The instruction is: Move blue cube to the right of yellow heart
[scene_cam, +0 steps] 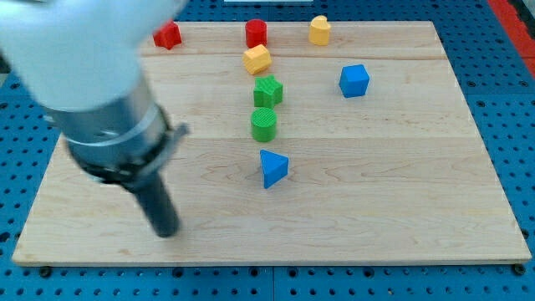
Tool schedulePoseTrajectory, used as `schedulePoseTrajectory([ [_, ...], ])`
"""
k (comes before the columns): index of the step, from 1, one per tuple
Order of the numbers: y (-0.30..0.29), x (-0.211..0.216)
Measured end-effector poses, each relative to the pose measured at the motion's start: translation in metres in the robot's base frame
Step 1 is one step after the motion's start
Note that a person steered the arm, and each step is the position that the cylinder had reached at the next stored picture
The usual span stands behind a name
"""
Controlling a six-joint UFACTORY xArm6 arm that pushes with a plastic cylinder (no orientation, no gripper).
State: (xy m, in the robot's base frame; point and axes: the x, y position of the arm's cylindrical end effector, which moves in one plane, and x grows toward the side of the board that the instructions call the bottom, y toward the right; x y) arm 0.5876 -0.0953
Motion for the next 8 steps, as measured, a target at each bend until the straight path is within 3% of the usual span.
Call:
schedulePoseTrajectory([
  [1, 0.064, 0.007],
  [3, 0.131, 0.030],
  [4, 0.170, -0.009],
  [7, 0.241, -0.198],
  [8, 0.242, -0.216],
])
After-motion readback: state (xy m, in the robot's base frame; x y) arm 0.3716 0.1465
